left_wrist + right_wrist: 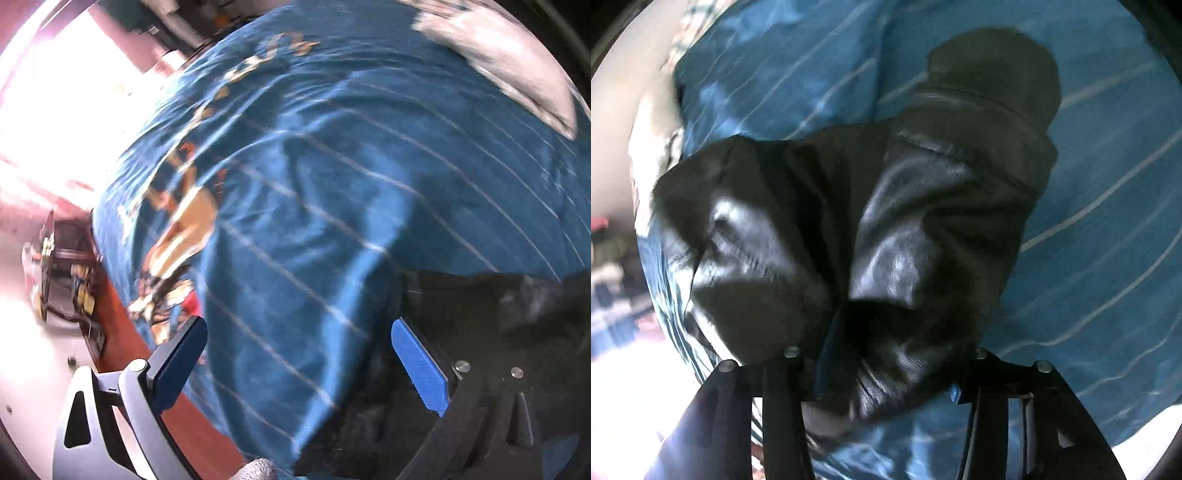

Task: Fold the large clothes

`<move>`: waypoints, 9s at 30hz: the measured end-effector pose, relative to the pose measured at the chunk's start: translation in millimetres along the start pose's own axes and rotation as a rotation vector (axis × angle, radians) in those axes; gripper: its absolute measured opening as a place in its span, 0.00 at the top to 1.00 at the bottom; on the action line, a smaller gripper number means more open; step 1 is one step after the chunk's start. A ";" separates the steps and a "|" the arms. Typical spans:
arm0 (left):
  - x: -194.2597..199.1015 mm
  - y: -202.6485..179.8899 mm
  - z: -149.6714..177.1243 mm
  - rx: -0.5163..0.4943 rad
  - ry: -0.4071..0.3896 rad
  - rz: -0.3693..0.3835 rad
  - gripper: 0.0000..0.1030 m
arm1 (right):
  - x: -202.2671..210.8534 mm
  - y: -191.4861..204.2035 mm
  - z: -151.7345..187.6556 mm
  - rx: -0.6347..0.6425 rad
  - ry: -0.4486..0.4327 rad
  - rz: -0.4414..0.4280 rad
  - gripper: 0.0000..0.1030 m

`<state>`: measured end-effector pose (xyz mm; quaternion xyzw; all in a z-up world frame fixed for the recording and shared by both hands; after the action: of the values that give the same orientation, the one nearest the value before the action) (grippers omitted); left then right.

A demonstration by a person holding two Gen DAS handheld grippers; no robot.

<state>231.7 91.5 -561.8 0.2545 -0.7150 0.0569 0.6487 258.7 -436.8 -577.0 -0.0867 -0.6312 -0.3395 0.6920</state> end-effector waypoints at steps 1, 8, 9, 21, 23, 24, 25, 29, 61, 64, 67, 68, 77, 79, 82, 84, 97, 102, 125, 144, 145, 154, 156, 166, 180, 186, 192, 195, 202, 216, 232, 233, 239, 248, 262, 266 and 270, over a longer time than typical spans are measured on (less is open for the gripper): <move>-0.6 -8.7 1.7 -0.016 0.005 0.008 0.00 | 12.6 2.2 1.7 0.008 -0.008 0.041 0.50; -1.1 -18.2 32.5 0.074 0.091 0.140 0.01 | 69.9 29.5 13.7 0.139 -0.046 0.078 0.49; -6.6 -17.7 36.3 0.080 0.111 0.135 0.01 | 70.6 42.2 18.8 0.166 -0.058 0.074 0.49; 5.1 -96.4 -18.0 -0.047 0.011 0.194 0.01 | -86.3 194.0 -42.9 0.425 0.051 0.251 0.52; 12.2 -112.6 -19.1 -0.089 0.003 0.208 0.01 | -77.8 190.8 -47.8 0.366 0.089 0.208 0.52; 15.9 -125.0 -17.9 -0.113 0.005 0.226 0.01 | -68.5 189.8 -48.5 0.347 0.102 0.177 0.52; 19.8 -134.0 -15.8 -0.123 0.007 0.239 0.01 | -56.6 187.4 -48.3 0.324 0.103 0.133 0.52; 25.2 -198.0 -0.8 -0.224 0.011 0.300 0.01 | 13.3 149.5 -44.2 0.252 0.000 0.037 0.52; -9.6 -252.4 31.6 -0.370 0.121 0.348 0.00 | -40.0 -47.2 -34.5 -0.170 -0.105 -0.526 0.26; -4.4 -261.7 27.5 -0.384 0.120 0.347 0.00 | -42.5 -32.9 -56.9 -0.196 -0.144 -0.651 0.21; -5.4 -264.3 22.6 -0.400 0.110 0.347 0.00 | -45.8 -3.4 -75.4 -0.128 -0.153 -0.726 0.20; -4.6 -265.9 21.5 -0.403 0.105 0.345 0.00 | -47.8 6.0 -79.2 -0.105 -0.159 -0.742 0.20; 5.9 -282.5 13.2 -0.454 0.060 0.328 0.00 | -21.7 47.5 -68.2 -0.081 -0.185 -0.834 0.74; 11.4 -290.3 12.8 -0.478 0.062 0.356 0.00 | 1.5 48.9 -54.7 -0.043 -0.219 -0.816 0.74; 17.5 -301.8 15.6 -0.525 0.044 0.359 0.00 | 12.2 55.1 -43.0 0.049 -0.229 -0.780 0.72; 16.1 -304.4 15.6 -0.536 0.030 0.351 0.00 | -1.0 52.8 -51.8 0.045 -0.215 -0.750 0.60; 14.0 -300.6 15.1 -0.447 0.035 0.413 0.00 | -3.8 103.0 -55.5 0.046 -0.222 -0.831 0.74; 5.5 -276.8 25.4 -0.402 0.055 0.477 0.00 | 18.9 169.4 -11.5 0.249 -0.194 -0.766 0.74; 16.8 171.3 103.3 0.312 0.016 0.325 0.00 | -160.3 401.1 316.7 0.855 0.131 -0.288 0.67; 72.1 153.4 66.6 0.337 -0.109 0.347 0.00 | -97.1 385.4 231.9 0.708 0.181 -0.221 0.40; 66.7 143.3 67.6 0.336 -0.094 0.354 0.00 | -119.3 394.1 219.4 0.692 0.195 -0.219 0.45; 18.5 87.0 84.7 0.285 0.005 0.257 0.00 | -235.8 420.8 184.9 0.759 0.292 -0.014 0.57; 8.7 79.1 92.0 0.275 0.032 0.239 0.00 | -203.9 416.1 180.8 0.744 0.371 -0.142 0.55; -55.4 57.6 118.5 0.251 0.135 0.138 0.00 | -224.0 336.2 98.9 0.770 0.620 -0.287 0.27; -25.9 68.2 88.0 0.301 0.065 0.070 0.00 | -198.1 363.1 97.4 0.692 0.522 -0.547 0.50; 28.1 68.4 55.6 0.385 -0.061 0.123 0.00 | -151.0 311.9 9.6 0.434 0.336 -0.591 0.49; 18.9 26.7 36.9 0.331 -0.047 0.165 0.00 | -124.3 242.6 -68.6 0.284 0.253 -0.409 0.32; 19.7 7.8 33.1 0.303 -0.059 0.181 0.00 | -68.1 236.6 -92.4 0.286 0.128 -0.419 0.32; 21.0 -15.9 22.0 0.237 -0.079 0.149 0.00 | -64.3 319.3 -11.2 0.481 0.317 -0.475 0.33; -12.7 -11.4 15.7 0.137 -0.046 0.156 0.00 | -183.6 407.2 10.7 0.565 0.176 0.074 0.39; -36.4 20.2 -21.7 0.054 -0.035 0.193 0.00 | -198.3 435.7 29.8 0.562 0.123 0.140 0.29; -28.0 24.2 -22.2 0.059 -0.046 0.201 0.00 | -188.1 434.2 30.8 0.563 0.135 0.100 0.29; -8.9 50.5 5.0 0.250 0.024 0.345 0.00 | -98.5 359.7 24.6 0.465 0.130 -0.195 0.29; -60.9 17.6 42.6 0.555 0.198 0.652 0.02 | -145.6 218.8 6.3 0.261 0.255 -0.428 0.29; -55.7 4.0 8.7 0.544 0.062 0.594 0.63 | -213.1 268.7 20.5 0.322 0.346 -0.675 0.29; -37.8 7.7 4.8 0.520 0.041 0.598 0.68 | -191.2 274.8 31.7 0.333 0.320 -0.708 0.50; -13.8 14.3 2.7 0.473 0.006 0.602 0.69 | -157.0 281.0 48.1 0.324 0.303 -0.727 0.52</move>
<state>223.4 106.7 -571.8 0.1757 -0.7229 0.4091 0.5285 386.5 -141.9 -627.7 0.3025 -0.5569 -0.4666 0.6170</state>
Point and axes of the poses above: each gripper's, at about its wrist camera, not at the fingertips, and x roughly against the way its jaws point, y to its left, z to its underside, the point moved 6 cm from there along -x, roughly the way its jaws point, and after that the axes turned 1 degree about y, right-handed, at the moved point
